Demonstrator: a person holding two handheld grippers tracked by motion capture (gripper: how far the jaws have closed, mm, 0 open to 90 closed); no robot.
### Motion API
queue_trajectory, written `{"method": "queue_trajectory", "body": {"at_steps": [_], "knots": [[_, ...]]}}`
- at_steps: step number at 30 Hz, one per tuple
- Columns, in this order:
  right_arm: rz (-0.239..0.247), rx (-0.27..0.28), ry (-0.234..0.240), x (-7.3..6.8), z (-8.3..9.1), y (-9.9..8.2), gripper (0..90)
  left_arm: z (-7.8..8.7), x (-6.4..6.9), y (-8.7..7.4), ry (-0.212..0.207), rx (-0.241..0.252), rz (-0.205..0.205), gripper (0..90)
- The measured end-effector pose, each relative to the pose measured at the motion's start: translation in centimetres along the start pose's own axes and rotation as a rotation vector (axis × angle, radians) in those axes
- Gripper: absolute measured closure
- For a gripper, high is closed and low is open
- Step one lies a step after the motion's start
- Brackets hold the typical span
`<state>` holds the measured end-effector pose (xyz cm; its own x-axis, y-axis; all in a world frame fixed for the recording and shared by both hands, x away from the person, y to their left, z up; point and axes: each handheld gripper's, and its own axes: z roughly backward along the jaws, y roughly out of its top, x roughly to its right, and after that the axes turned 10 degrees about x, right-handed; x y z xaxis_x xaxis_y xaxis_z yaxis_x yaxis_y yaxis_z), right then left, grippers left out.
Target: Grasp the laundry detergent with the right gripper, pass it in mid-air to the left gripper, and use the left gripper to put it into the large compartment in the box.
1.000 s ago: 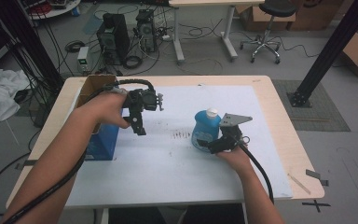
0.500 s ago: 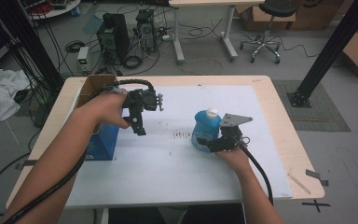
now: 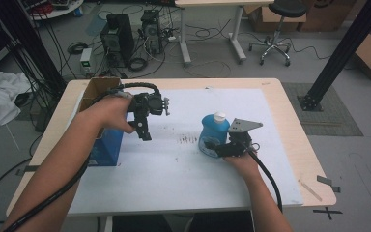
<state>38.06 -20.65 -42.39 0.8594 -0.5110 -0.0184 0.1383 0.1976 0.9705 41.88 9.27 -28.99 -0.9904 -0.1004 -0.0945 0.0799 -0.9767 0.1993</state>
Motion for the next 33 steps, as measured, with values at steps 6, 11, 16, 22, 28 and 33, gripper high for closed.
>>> {"method": "queue_trajectory", "body": {"at_steps": [6,11,16,22,28,33], "knots": [[0.004,0.009,0.008,0.00,0.01,-0.11,26.3,-0.10,0.02,0.17,0.001,0.002,-0.001,0.1],[0.006,0.015,0.018,-0.04,-0.05,-0.18,30.3,-0.06,0.06,0.35,0.000,-0.002,-0.005,0.1],[0.009,0.018,0.024,-0.10,-0.09,-0.21,33.1,-0.13,0.03,0.31,0.000,-0.001,-0.003,0.1],[0.007,0.019,0.024,-0.15,-0.08,-0.32,36.1,-0.16,0.04,0.29,0.000,-0.004,-0.004,0.1],[0.009,0.022,0.013,-0.13,-0.06,-0.36,40.2,-0.25,0.06,0.25,0.000,-0.005,-0.005,0.1],[0.012,0.026,0.004,-0.11,-0.03,-0.40,43.1,-0.28,0.04,0.25,0.000,-0.005,-0.006,0.1]]}}
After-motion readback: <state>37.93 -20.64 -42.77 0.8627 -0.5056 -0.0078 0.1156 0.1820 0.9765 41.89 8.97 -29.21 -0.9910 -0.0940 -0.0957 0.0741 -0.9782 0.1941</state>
